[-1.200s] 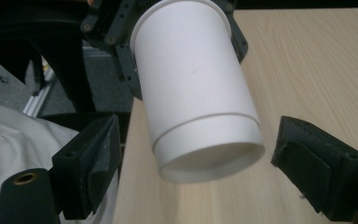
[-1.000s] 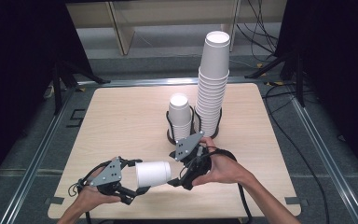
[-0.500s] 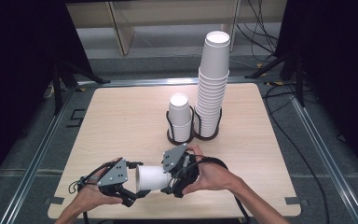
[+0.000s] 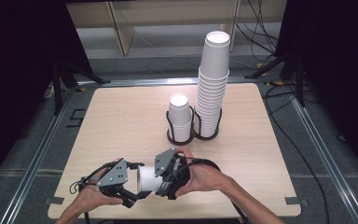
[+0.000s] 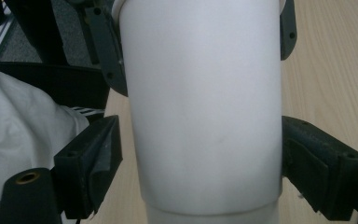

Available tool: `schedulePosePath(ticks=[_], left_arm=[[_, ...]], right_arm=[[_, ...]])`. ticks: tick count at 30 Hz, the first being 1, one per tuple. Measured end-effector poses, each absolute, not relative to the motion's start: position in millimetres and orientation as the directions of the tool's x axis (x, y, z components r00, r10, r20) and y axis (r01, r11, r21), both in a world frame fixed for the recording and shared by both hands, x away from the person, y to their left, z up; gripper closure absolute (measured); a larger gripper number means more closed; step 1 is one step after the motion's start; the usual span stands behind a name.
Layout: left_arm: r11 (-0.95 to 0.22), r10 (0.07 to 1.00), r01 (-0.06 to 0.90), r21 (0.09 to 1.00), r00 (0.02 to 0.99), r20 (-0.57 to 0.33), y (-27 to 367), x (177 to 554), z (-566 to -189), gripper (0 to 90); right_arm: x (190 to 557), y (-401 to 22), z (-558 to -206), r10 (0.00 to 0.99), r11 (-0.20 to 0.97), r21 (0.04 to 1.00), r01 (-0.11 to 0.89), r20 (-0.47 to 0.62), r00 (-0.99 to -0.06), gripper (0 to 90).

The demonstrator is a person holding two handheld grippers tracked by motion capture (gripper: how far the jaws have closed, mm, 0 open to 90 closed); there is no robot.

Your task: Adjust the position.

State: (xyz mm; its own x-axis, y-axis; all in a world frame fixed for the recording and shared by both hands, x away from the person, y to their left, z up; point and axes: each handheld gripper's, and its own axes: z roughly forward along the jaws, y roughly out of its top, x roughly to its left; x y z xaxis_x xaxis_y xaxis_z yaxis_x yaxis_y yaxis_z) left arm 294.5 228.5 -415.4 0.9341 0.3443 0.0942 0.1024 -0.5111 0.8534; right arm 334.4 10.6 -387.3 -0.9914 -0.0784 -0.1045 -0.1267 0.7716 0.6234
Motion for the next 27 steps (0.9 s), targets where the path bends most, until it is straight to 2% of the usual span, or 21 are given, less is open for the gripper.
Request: schedulePosePath(ticks=[7,9,13,15,17,27], left_arm=[[-0.506,0.344,0.109,0.856,0.935,0.085,228.8,293.8,-414.4,12.8],[-0.518,0.338,0.108,0.849,0.937,0.086,229.2,294.1,-414.4,12.8],[-0.508,0.33,0.108,0.854,0.941,0.078,228.7,294.4,-416.0,12.7],[-0.508,0.332,0.106,0.855,0.94,0.081,228.3,293.5,-416.4,12.7],[-0.504,0.333,0.106,0.857,0.94,0.079,228.0,293.2,-416.8,12.6],[-0.435,0.327,0.107,0.894,0.944,0.046,229.6,294.3,-419.8,9.5]], right_arm=[[335.0,14.4,-390.9,-0.083,0.784,0.608,-0.122,-0.092,-0.992,16.3],[335.7,15.9,-391.4,-0.099,0.786,0.599,-0.15,-0.118,-0.988,16.4],[335.0,17.4,-395.0,-0.092,0.793,0.596,-0.127,-0.089,-0.992,17.2],[335.7,17.8,-395.4,-0.106,0.794,0.589,-0.153,-0.114,-0.988,20.0],[335.2,17.1,-396.5,-0.103,0.796,0.59,-0.138,-0.092,-0.99,22.9],[336.3,10.8,-395.2,-0.126,0.772,0.615,-0.163,-0.103,-0.987,23.9]])
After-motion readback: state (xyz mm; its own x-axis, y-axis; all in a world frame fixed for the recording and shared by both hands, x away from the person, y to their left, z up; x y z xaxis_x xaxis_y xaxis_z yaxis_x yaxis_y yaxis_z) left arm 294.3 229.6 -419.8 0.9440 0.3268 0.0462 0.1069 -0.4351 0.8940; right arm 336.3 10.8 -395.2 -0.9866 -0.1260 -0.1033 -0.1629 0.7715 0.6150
